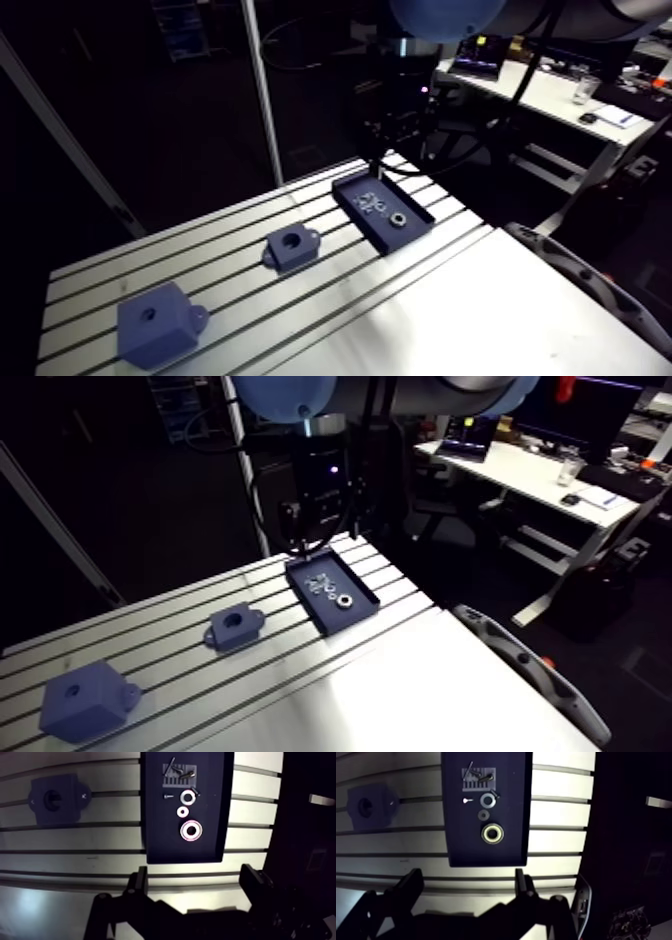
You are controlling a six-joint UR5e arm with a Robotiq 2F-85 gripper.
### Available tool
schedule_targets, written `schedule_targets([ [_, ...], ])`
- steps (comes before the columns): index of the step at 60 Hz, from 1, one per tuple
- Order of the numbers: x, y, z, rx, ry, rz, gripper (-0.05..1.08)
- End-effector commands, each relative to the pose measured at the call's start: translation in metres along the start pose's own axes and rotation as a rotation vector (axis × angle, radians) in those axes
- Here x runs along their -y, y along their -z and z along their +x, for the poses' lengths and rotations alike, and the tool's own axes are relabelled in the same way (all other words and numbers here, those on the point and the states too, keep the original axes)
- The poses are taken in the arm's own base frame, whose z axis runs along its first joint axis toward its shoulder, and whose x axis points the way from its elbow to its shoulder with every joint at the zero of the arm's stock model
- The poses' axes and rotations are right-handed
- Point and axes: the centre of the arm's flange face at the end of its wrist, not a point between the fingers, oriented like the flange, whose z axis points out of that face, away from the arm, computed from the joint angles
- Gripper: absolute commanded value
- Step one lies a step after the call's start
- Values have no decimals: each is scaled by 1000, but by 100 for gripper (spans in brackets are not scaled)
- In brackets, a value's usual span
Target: Pick up the bearing and press it into the housing until flush.
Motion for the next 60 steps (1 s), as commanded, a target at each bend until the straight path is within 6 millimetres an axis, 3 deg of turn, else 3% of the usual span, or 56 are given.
schedule_targets([
  [1, -4, -16, 3, 1, -3, 1, 1],
  [19, -13, -45, 2, 11, -19, 11, 3],
  [34, -22, -69, 0, 34, -34, 29, 16],
  [45, -34, -77, -4, 28, -20, 34, 22],
  [60, -33, -88, -3, 29, -20, 36, 28],
])
